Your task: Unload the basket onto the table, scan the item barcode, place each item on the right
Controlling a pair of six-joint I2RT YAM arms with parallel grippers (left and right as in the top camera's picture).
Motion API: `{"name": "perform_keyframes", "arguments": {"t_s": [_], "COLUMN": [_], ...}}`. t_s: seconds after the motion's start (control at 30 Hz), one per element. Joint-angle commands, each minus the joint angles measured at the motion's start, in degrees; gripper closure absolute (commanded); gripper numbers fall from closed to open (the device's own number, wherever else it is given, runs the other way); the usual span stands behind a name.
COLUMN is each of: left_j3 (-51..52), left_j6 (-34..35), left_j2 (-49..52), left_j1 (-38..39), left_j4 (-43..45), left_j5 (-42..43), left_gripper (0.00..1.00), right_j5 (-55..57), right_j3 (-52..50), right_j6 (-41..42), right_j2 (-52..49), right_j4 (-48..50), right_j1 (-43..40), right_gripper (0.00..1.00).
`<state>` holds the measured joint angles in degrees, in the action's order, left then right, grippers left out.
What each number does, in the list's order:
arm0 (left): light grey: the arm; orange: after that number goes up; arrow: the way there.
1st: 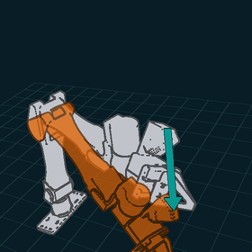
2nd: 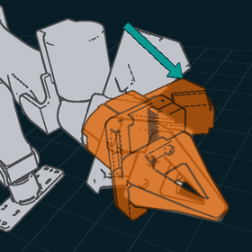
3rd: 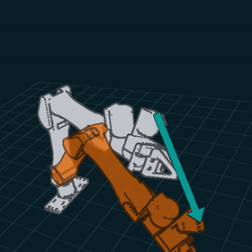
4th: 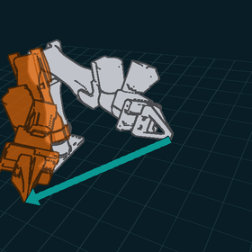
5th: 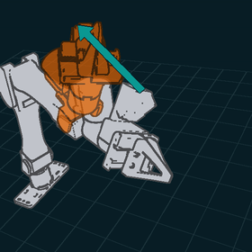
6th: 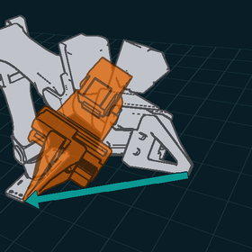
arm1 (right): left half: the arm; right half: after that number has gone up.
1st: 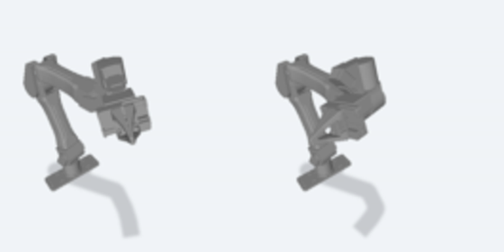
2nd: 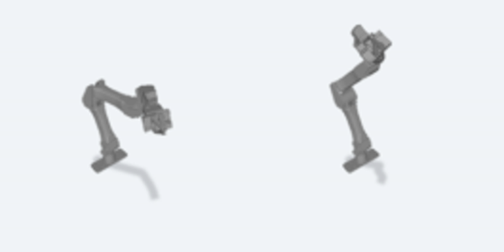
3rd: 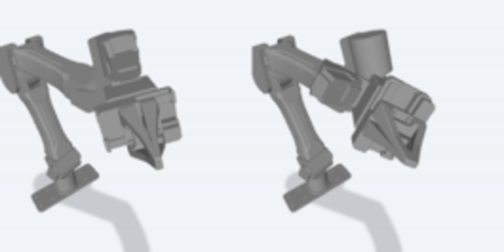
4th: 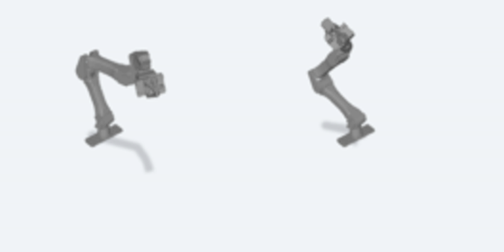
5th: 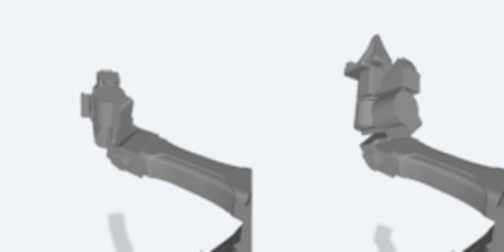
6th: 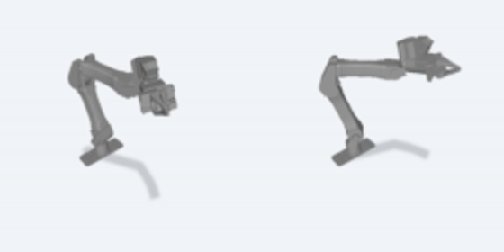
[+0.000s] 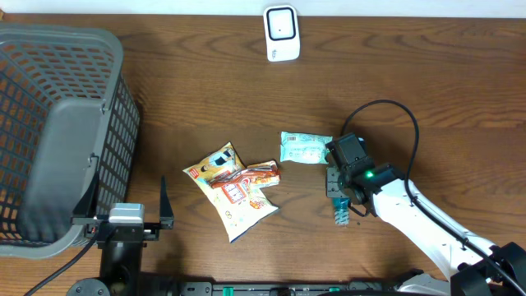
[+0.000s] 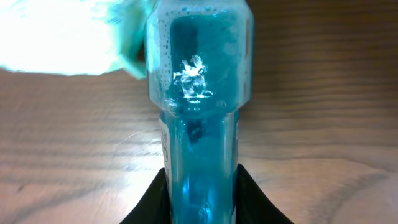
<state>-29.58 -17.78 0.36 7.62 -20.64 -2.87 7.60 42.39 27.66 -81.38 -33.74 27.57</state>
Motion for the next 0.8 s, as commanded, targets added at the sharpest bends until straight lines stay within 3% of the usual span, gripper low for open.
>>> {"name": "perform_keyframes", "arguments": {"t_s": [0.0, 0.13, 0.23, 0.57, 0.77], "left_j3": [-0.3, -0.3, -0.3, -0.3, -0.3], "left_j6": [0.9, 1.0, 1.0, 1.0, 1.0], "left_j2": [-0.2, -0.2, -0.2, -0.2, -0.2], "left_j1": [0.2, 0.2, 0.2, 0.2, 0.2], "left_j4": [0.1, 0.1, 0.1, 0.1, 0.1], "left_j5": [0.7, 0.7, 0.7, 0.7, 0.7], "left_gripper": [0.0, 0.0, 0.0, 0.0, 0.0], "right_j5": [-12.0, -33.3, -42.0, -52.8, -75.2], "right_j3": [2.0, 3.8, 3.8, 3.8, 3.8], "right_j6": [-9.2, -22.1, -28.7, -35.3, -35.2], "right_j2": [0.6, 0.8, 0.8, 0.8, 0.8], "right_j4": [0.3, 0.3, -1.0, -2.9, 0.0], "right_j1": [-0.9, -3.9, -7.0, -9.9, -9.9], "right_gripper": [0.99, 0.99, 0.99, 0.99, 0.99]}}
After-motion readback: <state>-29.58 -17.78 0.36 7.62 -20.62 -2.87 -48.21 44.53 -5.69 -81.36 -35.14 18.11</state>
